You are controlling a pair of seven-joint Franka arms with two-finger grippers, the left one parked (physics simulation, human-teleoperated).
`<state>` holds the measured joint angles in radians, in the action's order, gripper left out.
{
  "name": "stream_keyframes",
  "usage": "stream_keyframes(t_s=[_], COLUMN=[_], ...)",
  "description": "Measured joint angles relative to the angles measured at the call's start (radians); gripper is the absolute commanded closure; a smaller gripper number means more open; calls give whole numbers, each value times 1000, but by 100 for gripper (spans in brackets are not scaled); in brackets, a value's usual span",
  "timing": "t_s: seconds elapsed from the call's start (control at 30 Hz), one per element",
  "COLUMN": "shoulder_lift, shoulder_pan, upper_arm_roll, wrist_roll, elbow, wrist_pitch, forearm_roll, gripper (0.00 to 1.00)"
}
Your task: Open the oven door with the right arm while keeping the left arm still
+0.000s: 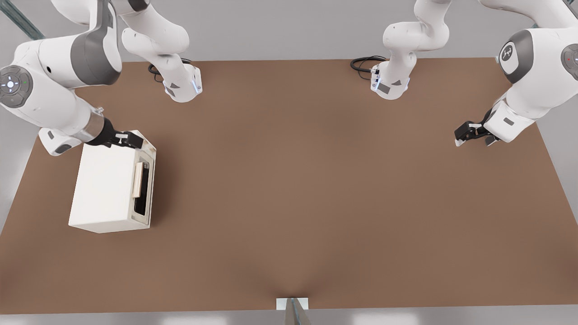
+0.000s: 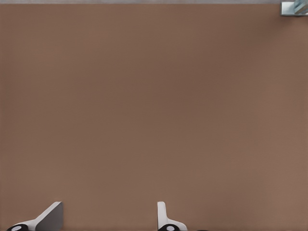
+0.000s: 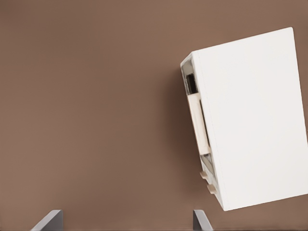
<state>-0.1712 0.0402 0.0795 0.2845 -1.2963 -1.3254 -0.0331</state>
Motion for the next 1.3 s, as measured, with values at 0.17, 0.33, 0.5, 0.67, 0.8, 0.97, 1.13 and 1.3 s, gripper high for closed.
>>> stream_keyframes(t_s=[0.17, 0.33, 0.5, 0.67, 0.8, 0.97, 1.13, 1.3], shoulder_lift=[-54, -210, -265, -308, -303, -303, -305, -307], shoulder_pan=[18, 259, 368, 450, 454, 450, 450, 450], upper_arm_roll=[5, 48, -57, -228, -264, -306, -330, -337], wrist_roll=[33, -46, -24, 16, 42, 65, 83, 96], elbow=[20, -95, -224, -270, -326, -386, -417, -434], wrist_pitch=[32, 123, 17, -86, -132, -202, -261, -306], forearm_roll=[11, 271, 554, 632, 651, 663, 670, 674], gripper=[53, 100, 100, 100, 100, 100, 100, 100])
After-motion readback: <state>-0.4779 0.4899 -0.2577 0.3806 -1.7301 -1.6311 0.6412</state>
